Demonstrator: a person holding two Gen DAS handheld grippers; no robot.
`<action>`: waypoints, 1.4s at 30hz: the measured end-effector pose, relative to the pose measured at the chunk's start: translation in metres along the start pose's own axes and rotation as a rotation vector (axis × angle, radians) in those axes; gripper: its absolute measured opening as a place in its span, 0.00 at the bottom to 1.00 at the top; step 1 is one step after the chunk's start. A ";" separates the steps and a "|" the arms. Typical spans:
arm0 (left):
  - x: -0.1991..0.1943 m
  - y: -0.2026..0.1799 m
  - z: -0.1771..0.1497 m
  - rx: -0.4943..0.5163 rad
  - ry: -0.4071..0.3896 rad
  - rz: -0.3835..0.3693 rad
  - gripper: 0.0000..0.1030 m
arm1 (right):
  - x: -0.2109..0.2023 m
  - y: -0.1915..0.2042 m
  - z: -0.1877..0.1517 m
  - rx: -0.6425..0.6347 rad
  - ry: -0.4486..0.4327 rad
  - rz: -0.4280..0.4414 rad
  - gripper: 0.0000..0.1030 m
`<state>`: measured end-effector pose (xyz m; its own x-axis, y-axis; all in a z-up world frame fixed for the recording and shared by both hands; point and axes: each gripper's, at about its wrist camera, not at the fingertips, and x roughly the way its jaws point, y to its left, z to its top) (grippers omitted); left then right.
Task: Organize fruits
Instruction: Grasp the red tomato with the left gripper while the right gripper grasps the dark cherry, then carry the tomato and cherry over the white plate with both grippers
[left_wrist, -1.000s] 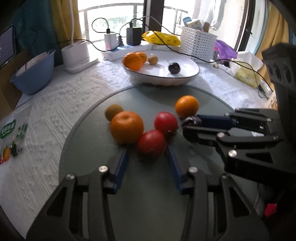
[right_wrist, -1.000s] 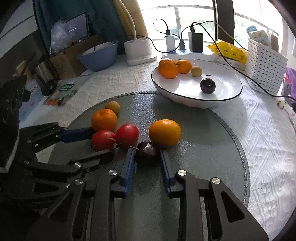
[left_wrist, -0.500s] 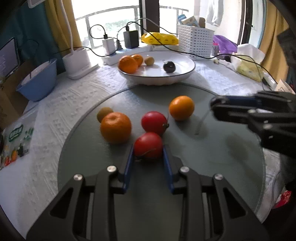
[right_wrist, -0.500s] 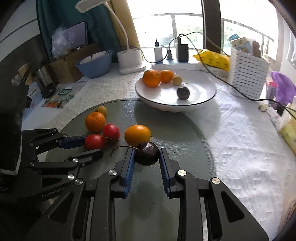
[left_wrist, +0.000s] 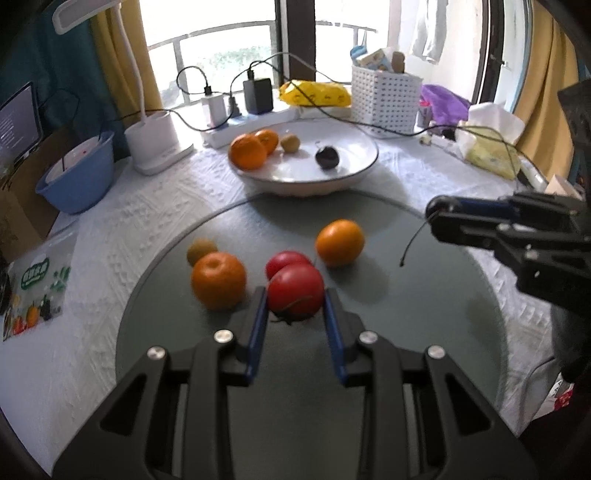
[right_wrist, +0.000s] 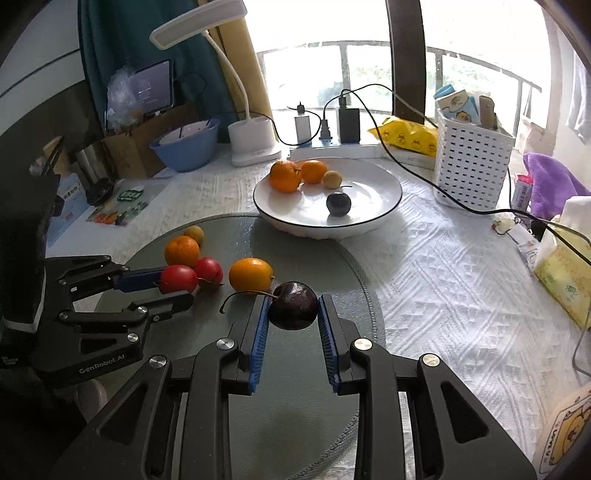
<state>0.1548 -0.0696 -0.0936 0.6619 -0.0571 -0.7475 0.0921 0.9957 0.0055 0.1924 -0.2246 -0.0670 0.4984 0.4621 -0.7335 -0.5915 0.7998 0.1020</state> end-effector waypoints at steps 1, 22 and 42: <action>-0.001 -0.001 0.003 0.001 -0.008 -0.005 0.30 | 0.000 -0.002 0.001 0.004 -0.003 -0.002 0.28; 0.013 0.001 0.069 0.056 -0.101 -0.070 0.30 | 0.012 -0.034 0.047 0.049 -0.067 -0.056 0.28; 0.072 0.024 0.117 0.031 -0.101 -0.145 0.30 | 0.070 -0.059 0.083 0.100 -0.030 -0.103 0.28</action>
<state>0.2921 -0.0580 -0.0697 0.7113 -0.2089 -0.6712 0.2139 0.9739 -0.0764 0.3154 -0.2078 -0.0687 0.5727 0.3856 -0.7234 -0.4709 0.8771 0.0948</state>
